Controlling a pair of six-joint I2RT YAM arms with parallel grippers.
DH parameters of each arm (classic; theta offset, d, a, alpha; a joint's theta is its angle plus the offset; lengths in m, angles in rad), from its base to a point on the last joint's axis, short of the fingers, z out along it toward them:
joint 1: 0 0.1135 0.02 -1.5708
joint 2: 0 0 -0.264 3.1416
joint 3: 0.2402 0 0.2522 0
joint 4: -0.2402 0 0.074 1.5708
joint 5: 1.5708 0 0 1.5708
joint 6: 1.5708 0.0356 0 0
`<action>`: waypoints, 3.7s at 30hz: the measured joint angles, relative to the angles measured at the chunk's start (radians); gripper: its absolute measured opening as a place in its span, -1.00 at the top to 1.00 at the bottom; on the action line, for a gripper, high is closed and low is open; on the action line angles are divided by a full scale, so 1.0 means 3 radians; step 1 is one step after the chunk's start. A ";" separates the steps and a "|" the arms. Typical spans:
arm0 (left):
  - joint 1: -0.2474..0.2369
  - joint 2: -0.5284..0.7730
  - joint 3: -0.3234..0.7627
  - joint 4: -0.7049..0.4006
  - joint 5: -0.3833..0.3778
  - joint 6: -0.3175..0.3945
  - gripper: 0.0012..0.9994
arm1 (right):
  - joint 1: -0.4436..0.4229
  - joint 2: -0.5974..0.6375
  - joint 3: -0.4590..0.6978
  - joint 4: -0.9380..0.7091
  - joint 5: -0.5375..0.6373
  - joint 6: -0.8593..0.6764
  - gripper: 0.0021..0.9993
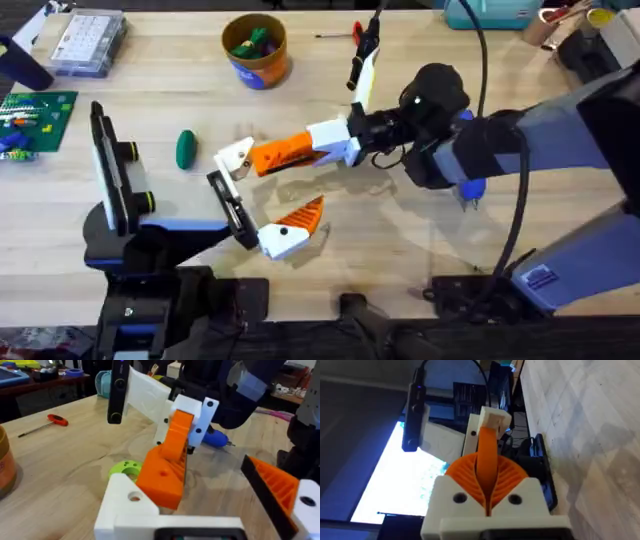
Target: Pick up the gripper from the table and insert it into the empty holder that is missing its gripper. Then pick up a screw, insert it into the mounting hole, and use the screwdriver to tighten it. Finally, clean up the table by picking up the vegetable and placing it into the bucket.
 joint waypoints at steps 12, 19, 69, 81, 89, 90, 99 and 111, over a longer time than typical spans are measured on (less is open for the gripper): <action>0.0000 0.0000 0.0000 -0.0005 0.0010 -0.0001 -0.98 | 0.0000 -0.0001 0.0000 -0.0171 0.0000 0.0022 0.98; 0.0000 0.0000 0.0000 -0.0004 0.0010 0.0001 -0.98 | 0.0000 -0.0001 0.0000 -0.0106 0.0000 0.0022 0.97; 0.0055 0.0001 0.0000 -0.0007 -0.0059 -0.0085 -0.98 | 0.0148 -0.0001 0.0281 -0.0811 0.0234 -0.0080 0.97; 0.0071 0.0001 0.0000 -0.0058 0.0086 -0.0141 -0.98 | 0.0113 -0.0023 0.0334 -0.1065 0.0134 -0.0090 0.97; 0.0093 0.0007 0.0000 -0.0059 0.0069 -0.0178 -0.98 | 0.0113 -0.0049 0.0532 -0.1631 0.0071 -0.0319 0.97; 0.0093 0.0008 0.0000 -0.0059 0.0067 -0.0179 -0.98 | 0.0113 -0.0049 0.0538 -0.1644 0.0069 -0.0347 0.97; 0.0099 0.0006 0.0000 -0.0056 0.0042 -0.0178 -0.98 | 0.0135 -0.0049 0.0554 -0.1666 0.0091 -0.0491 0.97; 0.0099 0.0006 0.0000 -0.0056 0.0044 -0.0165 -0.98 | 0.0146 -0.0049 0.0556 -0.1601 0.0032 -0.0506 0.98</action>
